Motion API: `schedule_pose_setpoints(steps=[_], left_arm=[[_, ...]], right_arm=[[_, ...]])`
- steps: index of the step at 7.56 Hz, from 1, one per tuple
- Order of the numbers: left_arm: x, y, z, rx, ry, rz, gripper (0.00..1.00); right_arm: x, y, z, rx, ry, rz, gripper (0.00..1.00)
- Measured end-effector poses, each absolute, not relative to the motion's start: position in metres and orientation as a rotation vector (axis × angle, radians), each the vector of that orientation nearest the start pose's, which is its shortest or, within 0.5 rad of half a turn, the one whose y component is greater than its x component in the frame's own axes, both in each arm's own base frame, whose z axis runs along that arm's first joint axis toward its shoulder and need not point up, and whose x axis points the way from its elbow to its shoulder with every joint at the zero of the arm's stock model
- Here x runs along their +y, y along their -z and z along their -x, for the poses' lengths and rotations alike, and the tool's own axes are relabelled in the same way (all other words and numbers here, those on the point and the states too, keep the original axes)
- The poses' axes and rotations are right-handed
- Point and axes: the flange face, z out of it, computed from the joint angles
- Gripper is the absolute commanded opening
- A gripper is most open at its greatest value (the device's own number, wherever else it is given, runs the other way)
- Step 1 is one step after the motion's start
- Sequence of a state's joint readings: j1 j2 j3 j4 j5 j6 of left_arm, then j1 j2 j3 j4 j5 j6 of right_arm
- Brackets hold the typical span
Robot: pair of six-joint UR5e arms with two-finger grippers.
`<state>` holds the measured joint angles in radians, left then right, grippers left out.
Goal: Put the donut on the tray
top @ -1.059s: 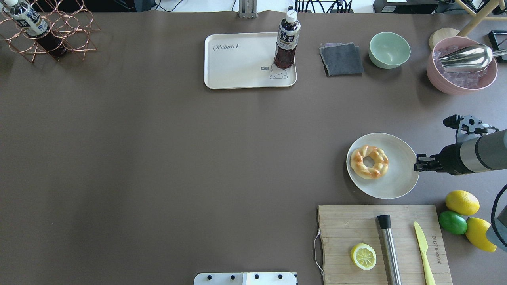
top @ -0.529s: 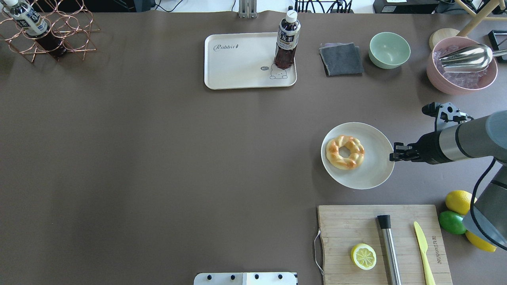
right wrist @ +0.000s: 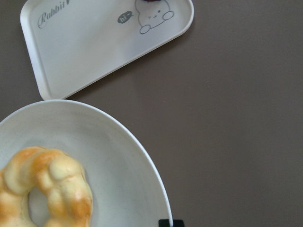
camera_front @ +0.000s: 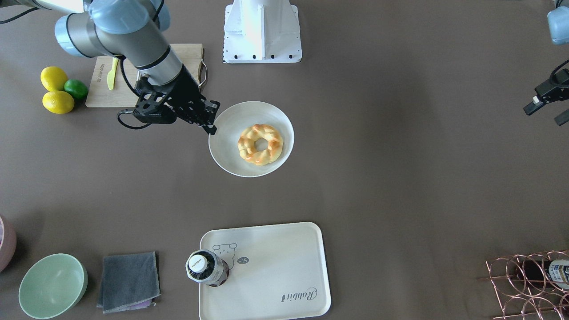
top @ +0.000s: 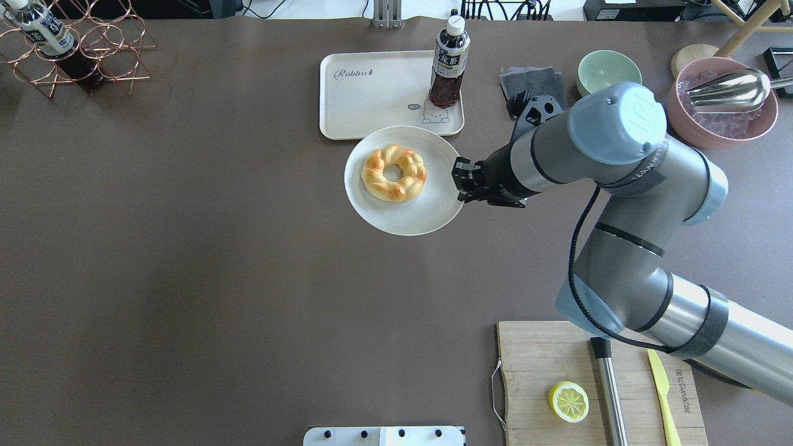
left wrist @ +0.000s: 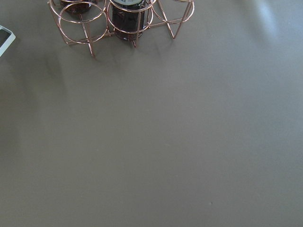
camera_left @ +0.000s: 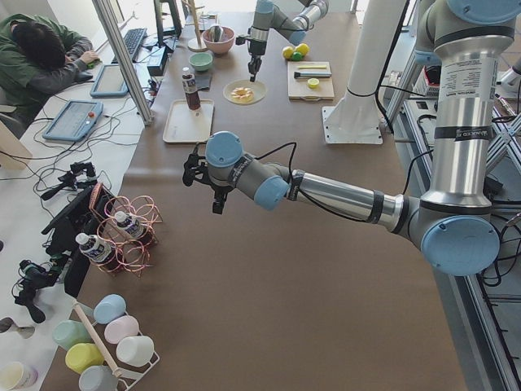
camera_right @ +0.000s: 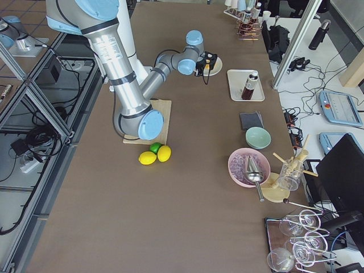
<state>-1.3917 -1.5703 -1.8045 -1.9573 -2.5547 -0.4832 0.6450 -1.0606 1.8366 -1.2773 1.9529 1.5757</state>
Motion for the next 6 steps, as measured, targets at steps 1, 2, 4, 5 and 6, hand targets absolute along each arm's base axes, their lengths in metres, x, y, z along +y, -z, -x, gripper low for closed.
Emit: schedule_pose_setpoints(steps=[1,2,4,5,6], left_arm=[[-0.494,-0.475,-0.06,1.105,-0.02,-0.208,0.98],[-0.491,-0.468,-0.076,1.126,-0.011,-0.194,0.98],[-0.485,-0.456,-0.103,1.157,-0.006,-0.17,0.98],[-0.484,-0.449,-0.114,1.164,-0.002,-0.164,0.97],[-0.483,-0.443,-0.123,1.166,0.002,-0.161,0.97]], right_arm=[[-0.448,-0.167,0.466,-1.102,-0.415,0.006,0.0],[-0.447,-0.122,0.498,-1.091,-0.448,0.012,0.0],[-0.441,-0.048,0.56,-1.068,-0.499,0.017,0.0],[-0.437,-0.016,0.593,-1.049,-0.521,0.017,0.0],[-0.427,0.007,0.621,-1.019,-0.534,0.006,0.0]])
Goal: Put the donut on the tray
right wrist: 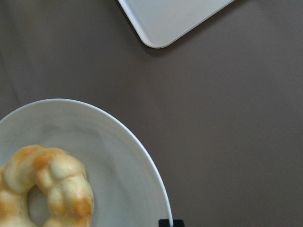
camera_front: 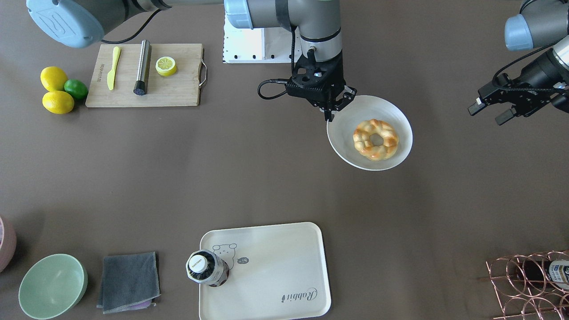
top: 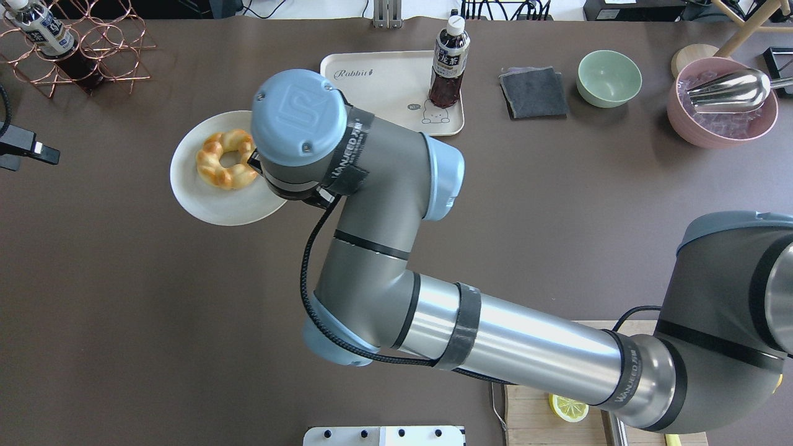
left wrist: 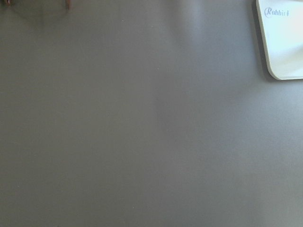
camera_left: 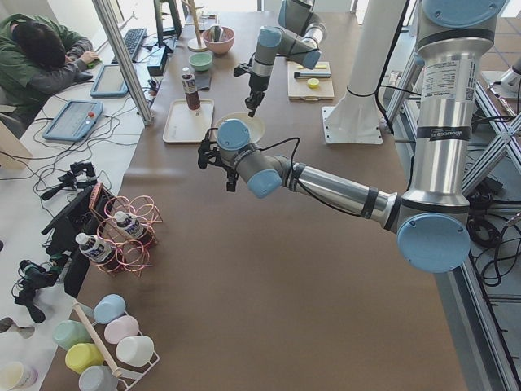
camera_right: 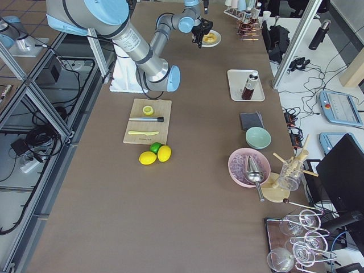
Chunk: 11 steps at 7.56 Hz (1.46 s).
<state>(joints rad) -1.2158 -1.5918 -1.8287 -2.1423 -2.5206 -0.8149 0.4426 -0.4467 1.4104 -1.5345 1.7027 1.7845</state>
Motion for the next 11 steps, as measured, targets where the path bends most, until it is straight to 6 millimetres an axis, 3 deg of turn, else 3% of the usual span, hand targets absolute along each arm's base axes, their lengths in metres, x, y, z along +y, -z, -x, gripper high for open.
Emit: schedule_pose_setpoints(steps=[2,4,6,8,10,11], left_arm=[[-0.478,-0.433,-0.141,1.157,0.008,-0.161,0.97],[-0.47,-0.417,-0.168,1.148,0.032,-0.15,0.97],[-0.464,-0.405,-0.193,1.14,0.047,-0.149,0.97],[-0.461,-0.404,-0.199,1.135,0.049,-0.151,0.95],[-0.46,-0.404,-0.199,1.133,0.043,-0.156,0.84],[-0.459,-0.404,-0.199,1.135,0.036,-0.162,0.64]], right_arm=[[-0.399,0.035,0.652,-0.994,-0.525,-0.023,0.0],[-0.386,0.063,0.668,-0.993,-0.514,-0.03,0.0],[-0.381,0.075,0.674,-0.993,-0.51,-0.035,0.0],[-0.381,0.076,0.675,-0.992,-0.51,-0.038,0.0],[-0.384,0.076,0.673,-0.992,-0.514,-0.042,0.0],[-0.386,0.076,0.672,-0.993,-0.517,-0.044,0.0]])
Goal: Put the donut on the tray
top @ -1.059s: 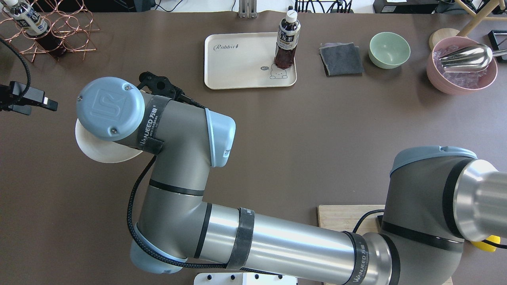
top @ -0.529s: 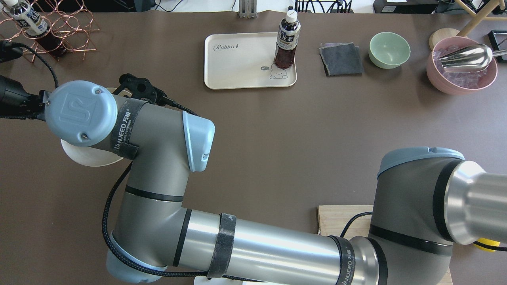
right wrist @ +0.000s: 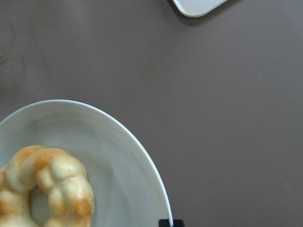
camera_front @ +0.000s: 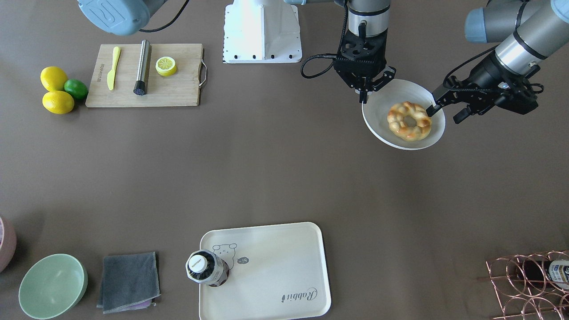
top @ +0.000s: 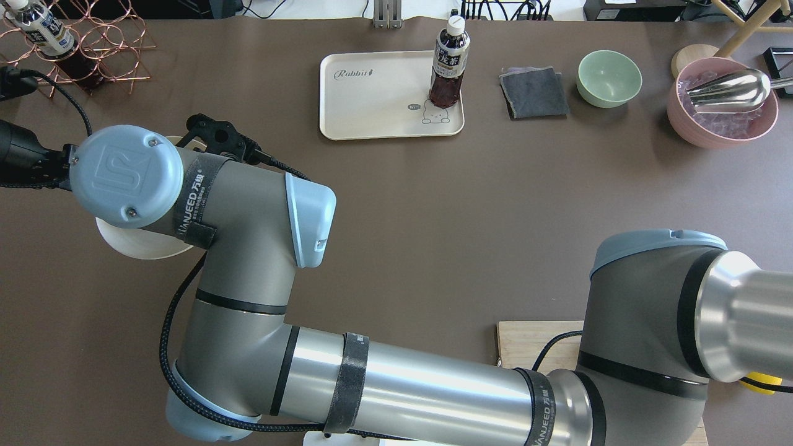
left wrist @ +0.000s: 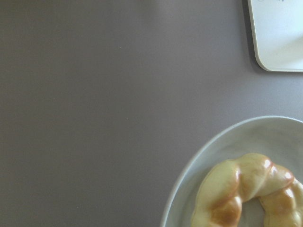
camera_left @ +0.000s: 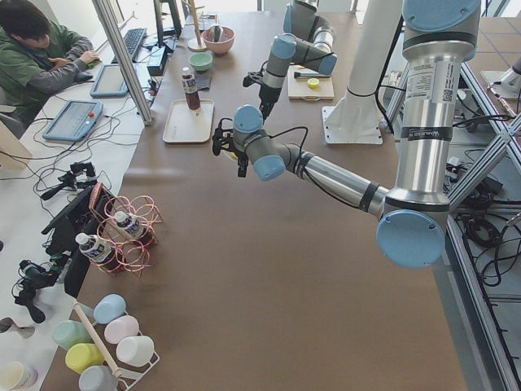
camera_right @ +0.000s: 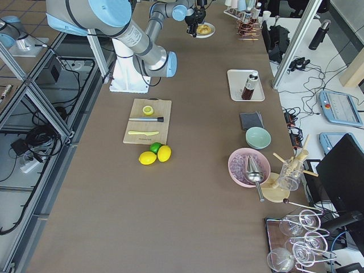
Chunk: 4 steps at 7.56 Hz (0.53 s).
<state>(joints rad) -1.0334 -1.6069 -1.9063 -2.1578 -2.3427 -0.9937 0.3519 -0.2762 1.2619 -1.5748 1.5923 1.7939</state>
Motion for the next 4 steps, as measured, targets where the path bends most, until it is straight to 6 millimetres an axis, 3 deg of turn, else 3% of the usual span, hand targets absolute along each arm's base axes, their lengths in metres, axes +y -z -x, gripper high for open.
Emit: schedule_pose_setpoints(steps=[1,4], left_arm=[[-0.4587,-0.4041,-0.1991,1.135,0.021,-0.171,0.49],[-0.4546,-0.4053,-0.1963,1.136,-0.003,-0.18,0.45]], right_arm=[[-0.3894,0.0763,0.6697,-0.994,-0.52,-0.047,0.0],[-0.396,0.0759,0.6659,-0.993,-0.525,-0.053,0.0]])
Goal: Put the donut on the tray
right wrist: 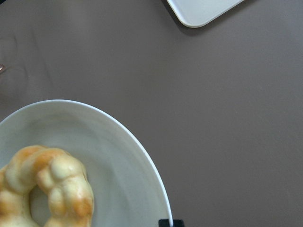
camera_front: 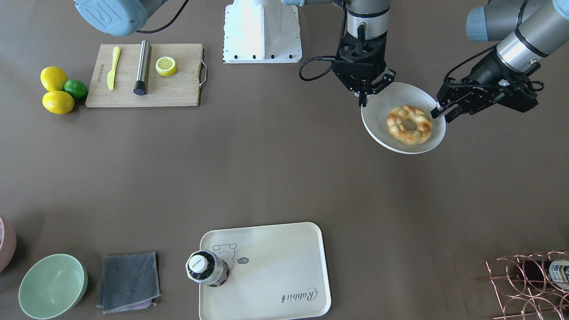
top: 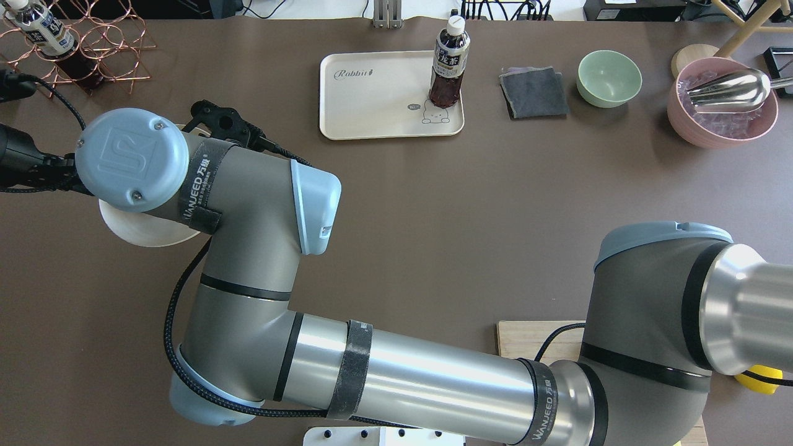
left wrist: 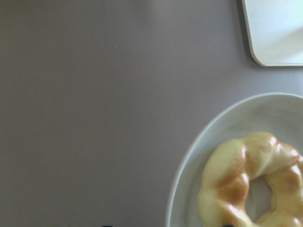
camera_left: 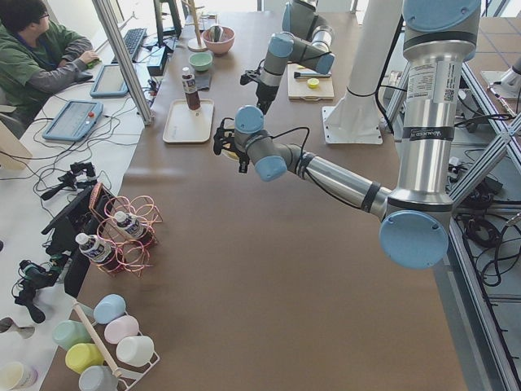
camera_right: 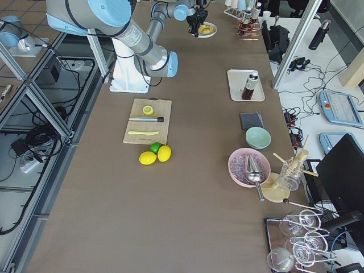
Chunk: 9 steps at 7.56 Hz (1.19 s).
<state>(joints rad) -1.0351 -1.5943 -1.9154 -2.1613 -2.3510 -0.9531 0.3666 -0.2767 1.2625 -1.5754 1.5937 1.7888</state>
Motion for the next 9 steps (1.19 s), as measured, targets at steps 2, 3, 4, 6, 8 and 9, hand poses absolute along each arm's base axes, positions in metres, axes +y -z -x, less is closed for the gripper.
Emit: schedule_pose_setpoints(steps=[2,3,4,6,8,9], left_arm=[[-0.4536,-0.4039,-0.1961,1.138,-0.006,-0.182,0.34],[-0.4537,-0.4038,-0.1961,1.138,-0.006,-0.182,0.15],[-0.4539,-0.4033,-0.1961,1.139,-0.007,-0.182,0.0],[-0.4542,-0.4029,-0.1962,1.139,-0.006,-0.183,0.0],[-0.4553,-0.4034,-0.197,1.138,-0.005,-0.181,0.0],[-0.4567,-0.4055,-0.1977,1.134,0.0,-0.176,0.0]], right_arm=[[-0.3976,0.0753,0.6652,-0.992,-0.526,-0.054,0.0],[-0.3978,0.0752,0.665,-0.992,-0.526,-0.053,0.0],[-0.3978,0.0754,0.6647,-0.992,-0.526,-0.053,0.0],[-0.3978,0.075,0.6647,-0.992,-0.525,-0.054,0.0],[-0.398,0.0722,0.6642,-0.992,-0.523,-0.056,1.0],[-0.4006,0.07,0.6628,-0.99,-0.526,-0.059,1.0]])
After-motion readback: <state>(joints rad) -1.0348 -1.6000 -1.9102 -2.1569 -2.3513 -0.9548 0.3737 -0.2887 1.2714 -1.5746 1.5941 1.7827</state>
